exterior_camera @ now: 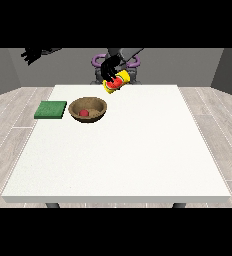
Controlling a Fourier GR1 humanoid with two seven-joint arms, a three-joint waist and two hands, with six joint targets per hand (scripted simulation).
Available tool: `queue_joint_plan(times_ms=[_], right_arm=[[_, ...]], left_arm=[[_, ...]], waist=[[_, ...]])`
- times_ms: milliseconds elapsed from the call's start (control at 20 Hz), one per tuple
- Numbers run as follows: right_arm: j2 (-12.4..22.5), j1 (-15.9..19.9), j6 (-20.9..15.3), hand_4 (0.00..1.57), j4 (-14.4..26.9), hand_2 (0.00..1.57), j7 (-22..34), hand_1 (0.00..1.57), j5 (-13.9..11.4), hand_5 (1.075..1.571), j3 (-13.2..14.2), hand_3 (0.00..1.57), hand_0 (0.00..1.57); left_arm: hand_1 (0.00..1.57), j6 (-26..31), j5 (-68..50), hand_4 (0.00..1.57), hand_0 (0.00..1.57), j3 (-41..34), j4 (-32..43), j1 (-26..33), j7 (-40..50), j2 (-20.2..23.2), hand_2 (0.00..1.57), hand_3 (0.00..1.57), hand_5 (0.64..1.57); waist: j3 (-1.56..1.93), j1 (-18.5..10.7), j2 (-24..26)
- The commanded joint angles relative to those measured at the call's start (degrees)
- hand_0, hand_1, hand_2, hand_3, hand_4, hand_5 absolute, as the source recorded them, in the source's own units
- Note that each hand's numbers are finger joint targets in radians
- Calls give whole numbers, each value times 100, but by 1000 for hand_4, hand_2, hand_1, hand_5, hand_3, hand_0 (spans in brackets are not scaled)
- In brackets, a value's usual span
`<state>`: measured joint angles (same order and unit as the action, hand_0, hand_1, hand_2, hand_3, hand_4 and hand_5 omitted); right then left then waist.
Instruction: Pick the cup and pour the ball into the bowl, then pick the bowl and place it on the pad
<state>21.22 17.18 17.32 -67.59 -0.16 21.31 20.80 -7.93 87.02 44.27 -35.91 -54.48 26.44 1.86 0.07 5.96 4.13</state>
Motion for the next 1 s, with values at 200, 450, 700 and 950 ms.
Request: queue_joint_plan(times_ms=[200,450,700,950], right_arm=[[14,107,-180,470,-74,0,146,0,53,1570,31,282,0],[84,-64,75,497,110,0,89,0,152,1569,73,305,0],[205,348,-279,510,269,0,-77,0,163,1569,342,240,0],[115,77,-565,525,197,0,-45,0,-38,1569,300,319,0]], left_arm=[[1516,740,720,1257,1516,185,71,-139,-319,56,1571,1571,1508],[1513,815,1010,1286,1513,-5,-256,-122,-505,66,1571,1571,1489],[1532,130,454,1252,1532,-685,-651,-135,-645,272,1571,1571,1515],[276,-1098,-776,901,276,-1691,-1430,762,-676,285,1488,1571,1570]], waist=[[-7,-89,35],[-6,-214,-11],[-9,-722,-436],[-27,-1355,-212]])
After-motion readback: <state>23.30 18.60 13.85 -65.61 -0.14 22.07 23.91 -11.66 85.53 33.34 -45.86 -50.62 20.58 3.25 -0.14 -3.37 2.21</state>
